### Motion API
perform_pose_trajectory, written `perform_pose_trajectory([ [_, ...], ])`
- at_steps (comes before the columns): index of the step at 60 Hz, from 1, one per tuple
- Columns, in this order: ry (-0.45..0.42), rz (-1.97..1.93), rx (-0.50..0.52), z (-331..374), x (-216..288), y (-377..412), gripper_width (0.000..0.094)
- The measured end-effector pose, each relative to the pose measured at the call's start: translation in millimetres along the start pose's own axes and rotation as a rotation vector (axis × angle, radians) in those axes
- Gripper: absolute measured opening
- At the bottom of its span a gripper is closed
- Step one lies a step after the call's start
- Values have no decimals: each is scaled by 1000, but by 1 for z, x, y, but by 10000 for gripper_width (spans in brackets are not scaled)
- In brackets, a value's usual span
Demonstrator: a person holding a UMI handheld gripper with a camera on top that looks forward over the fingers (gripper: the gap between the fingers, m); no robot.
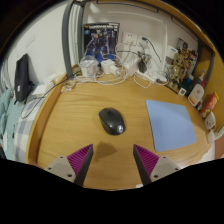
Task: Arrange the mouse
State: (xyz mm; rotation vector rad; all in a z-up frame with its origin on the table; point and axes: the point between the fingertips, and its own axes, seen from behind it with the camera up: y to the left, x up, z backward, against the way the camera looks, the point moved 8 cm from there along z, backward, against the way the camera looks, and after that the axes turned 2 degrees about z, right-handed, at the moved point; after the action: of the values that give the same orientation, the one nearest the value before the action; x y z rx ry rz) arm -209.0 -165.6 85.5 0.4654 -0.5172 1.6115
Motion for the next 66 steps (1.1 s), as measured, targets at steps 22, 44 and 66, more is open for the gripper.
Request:
perform_pose_trajectory([
  [22,38,-33,-75,-76,67,-8,798],
  [44,90,-116,-178,-93,89,-34,762],
  [66,17,-201,-66,-97,83,-22,433],
])
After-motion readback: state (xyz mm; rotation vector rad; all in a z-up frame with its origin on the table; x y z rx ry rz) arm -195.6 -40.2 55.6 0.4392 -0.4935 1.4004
